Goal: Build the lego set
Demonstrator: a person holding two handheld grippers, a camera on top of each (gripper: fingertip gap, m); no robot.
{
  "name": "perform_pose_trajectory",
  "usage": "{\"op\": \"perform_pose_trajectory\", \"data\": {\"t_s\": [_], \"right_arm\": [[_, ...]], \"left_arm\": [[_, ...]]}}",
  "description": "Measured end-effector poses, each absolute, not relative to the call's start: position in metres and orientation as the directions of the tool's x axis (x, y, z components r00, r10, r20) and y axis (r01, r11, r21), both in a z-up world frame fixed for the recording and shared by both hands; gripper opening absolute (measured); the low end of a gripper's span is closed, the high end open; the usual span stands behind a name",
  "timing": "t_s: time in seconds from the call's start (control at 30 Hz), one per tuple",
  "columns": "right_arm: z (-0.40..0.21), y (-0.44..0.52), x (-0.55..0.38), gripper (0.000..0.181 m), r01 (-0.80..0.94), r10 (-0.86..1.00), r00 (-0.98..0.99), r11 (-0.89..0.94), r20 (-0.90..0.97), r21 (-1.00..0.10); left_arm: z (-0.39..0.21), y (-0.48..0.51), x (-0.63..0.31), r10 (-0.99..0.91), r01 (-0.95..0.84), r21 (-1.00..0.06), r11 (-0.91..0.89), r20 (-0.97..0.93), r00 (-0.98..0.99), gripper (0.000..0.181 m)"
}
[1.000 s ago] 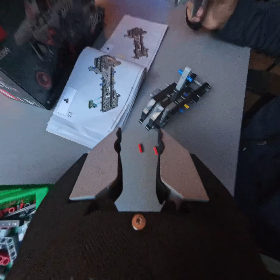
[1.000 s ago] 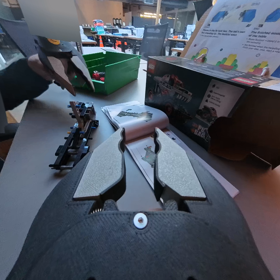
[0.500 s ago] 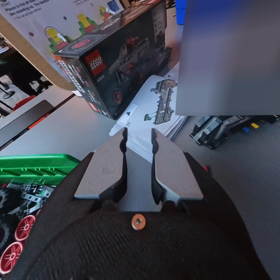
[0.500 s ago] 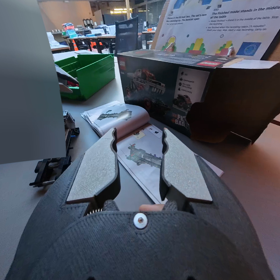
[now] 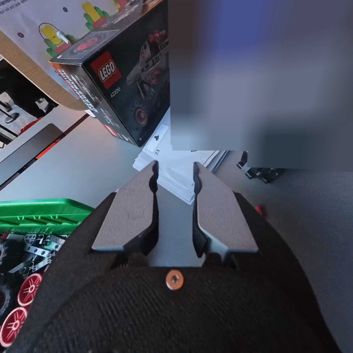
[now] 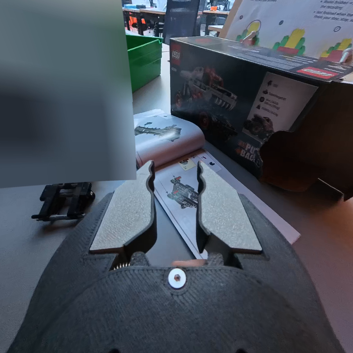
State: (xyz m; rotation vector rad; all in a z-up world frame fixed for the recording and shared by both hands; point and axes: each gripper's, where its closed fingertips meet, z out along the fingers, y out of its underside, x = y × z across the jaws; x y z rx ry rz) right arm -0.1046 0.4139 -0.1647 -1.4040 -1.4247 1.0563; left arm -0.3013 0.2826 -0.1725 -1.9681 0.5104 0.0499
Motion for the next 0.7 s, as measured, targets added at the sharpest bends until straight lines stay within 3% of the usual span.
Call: {"op": "perform_pose_trajectory", "data": {"t_s": [0.47, 0.6, 0.7], "right_arm": [[-0.164, 0.424, -0.093, 0.025, 0.247, 0.998, 0.055, -0.045, -0.033, -0.968], [-0.161, 0.424, -0.088, 0.023, 0.229, 0.997, 0.067, -0.055, -0.041, -0.972], [-0.157, 0.423, -0.086, 0.023, 0.218, 0.997, 0.065, -0.044, -0.030, -0.975]], "left_arm": [[-0.186, 0.275, -0.291, -0.403, -0.335, -0.855, -0.395, -0.167, 0.900, 0.020], [-0.186, 0.239, -0.262, -0.553, -0.220, -0.855, -0.469, 0.090, 0.829, 0.012], [-0.197, 0.216, -0.242, -0.575, -0.217, -0.806, -0.551, 0.178, 0.799, 0.011]]}}
